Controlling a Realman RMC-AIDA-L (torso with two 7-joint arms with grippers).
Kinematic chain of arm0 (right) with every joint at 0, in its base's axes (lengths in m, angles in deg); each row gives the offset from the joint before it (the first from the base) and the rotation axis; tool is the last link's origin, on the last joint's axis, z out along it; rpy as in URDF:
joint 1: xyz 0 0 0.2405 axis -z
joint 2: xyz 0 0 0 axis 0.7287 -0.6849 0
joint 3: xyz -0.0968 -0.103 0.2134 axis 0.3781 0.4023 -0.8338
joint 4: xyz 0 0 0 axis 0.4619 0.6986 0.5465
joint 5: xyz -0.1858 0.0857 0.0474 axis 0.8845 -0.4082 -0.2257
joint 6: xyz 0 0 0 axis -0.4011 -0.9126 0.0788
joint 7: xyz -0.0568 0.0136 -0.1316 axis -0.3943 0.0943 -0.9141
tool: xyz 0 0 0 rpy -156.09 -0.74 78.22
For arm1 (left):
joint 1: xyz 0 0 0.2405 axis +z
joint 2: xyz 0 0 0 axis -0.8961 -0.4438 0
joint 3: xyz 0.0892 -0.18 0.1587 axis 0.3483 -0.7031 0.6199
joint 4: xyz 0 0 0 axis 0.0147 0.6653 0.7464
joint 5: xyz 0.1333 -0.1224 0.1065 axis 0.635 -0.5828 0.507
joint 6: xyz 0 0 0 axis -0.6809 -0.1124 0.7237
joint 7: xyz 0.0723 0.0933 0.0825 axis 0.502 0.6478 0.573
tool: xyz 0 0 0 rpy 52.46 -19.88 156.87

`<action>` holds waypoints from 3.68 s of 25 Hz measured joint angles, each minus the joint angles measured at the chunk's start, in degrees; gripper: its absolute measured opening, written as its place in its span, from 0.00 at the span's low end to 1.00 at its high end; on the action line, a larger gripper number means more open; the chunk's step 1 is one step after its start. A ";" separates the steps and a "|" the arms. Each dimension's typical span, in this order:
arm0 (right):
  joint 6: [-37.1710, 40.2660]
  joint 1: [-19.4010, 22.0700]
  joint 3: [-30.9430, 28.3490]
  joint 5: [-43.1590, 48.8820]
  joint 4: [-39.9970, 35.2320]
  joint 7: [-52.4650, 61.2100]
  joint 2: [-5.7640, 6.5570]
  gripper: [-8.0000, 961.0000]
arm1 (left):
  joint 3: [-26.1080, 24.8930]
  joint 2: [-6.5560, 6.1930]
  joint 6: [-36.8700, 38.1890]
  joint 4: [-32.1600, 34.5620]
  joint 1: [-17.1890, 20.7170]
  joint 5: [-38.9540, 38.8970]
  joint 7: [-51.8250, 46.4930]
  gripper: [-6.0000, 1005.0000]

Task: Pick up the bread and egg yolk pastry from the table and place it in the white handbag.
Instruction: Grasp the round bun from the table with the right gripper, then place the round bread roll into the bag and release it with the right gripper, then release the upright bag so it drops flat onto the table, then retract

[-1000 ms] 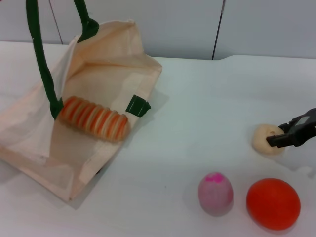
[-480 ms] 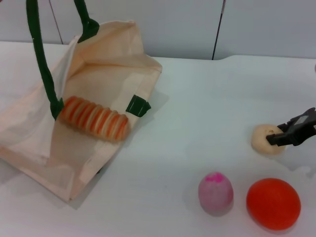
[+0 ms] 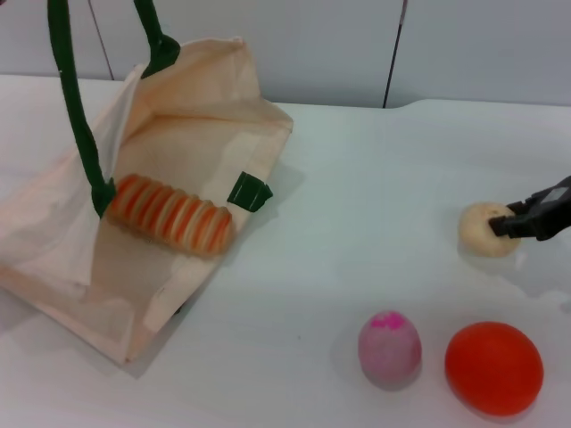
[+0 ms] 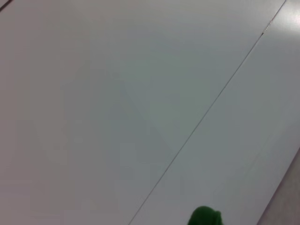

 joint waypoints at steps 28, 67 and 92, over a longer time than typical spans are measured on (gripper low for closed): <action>2.58 -11.04 18.56 -24.82 -0.35 -5.31 -0.50 0.19 | 1.32 0.99 -3.86 -0.70 -5.43 0.38 -0.96 0.16; -14.96 -17.28 31.80 -36.48 7.40 -4.11 -0.21 0.46 | 0.43 2.32 -7.71 -0.30 -6.66 1.14 -2.38 0.17; 0.77 1.26 -5.84 -53.09 6.19 -28.34 -0.20 0.88 | 1.20 5.51 23.26 -0.25 -4.91 8.99 2.82 0.17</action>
